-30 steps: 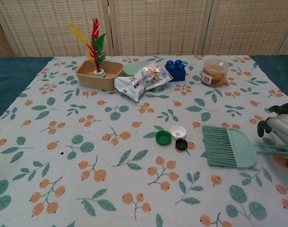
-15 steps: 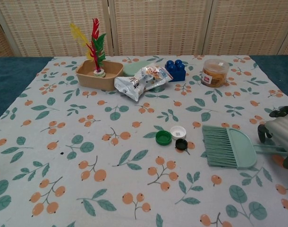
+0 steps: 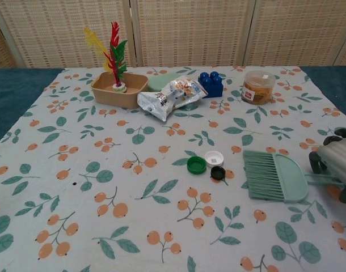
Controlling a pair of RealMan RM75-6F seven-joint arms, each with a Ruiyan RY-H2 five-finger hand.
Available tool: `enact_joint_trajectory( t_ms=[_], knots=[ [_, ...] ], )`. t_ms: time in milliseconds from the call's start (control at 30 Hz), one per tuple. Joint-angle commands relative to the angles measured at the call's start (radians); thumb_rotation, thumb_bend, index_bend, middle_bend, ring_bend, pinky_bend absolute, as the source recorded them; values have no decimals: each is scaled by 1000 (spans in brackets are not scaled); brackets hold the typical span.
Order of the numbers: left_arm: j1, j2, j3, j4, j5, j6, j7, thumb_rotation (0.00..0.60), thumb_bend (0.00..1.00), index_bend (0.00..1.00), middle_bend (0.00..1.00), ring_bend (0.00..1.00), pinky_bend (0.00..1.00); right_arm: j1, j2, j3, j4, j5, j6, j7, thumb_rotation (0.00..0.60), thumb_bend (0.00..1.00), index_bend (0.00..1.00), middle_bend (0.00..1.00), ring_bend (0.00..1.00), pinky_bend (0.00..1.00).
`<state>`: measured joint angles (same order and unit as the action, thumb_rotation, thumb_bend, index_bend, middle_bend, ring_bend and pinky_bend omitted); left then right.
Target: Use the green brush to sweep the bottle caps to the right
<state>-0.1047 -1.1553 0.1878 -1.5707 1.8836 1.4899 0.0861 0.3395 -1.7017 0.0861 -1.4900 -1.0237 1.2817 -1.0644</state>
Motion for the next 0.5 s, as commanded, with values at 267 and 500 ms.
enact_joint_trajectory(
  t_ms=[267, 500],
  knots=[
    [-1, 1, 0, 0, -1, 0, -2, 600, 387, 0, 0, 0, 116, 10, -8, -8, 8, 9, 11, 3, 600, 280, 505, 413, 187, 0],
    [-1, 1, 1, 0, 0, 1, -6, 600, 387, 0, 0, 0, 116, 13, -11, -14, 18, -3, 28, 17, 600, 294, 633, 501, 306, 0]
  ],
)
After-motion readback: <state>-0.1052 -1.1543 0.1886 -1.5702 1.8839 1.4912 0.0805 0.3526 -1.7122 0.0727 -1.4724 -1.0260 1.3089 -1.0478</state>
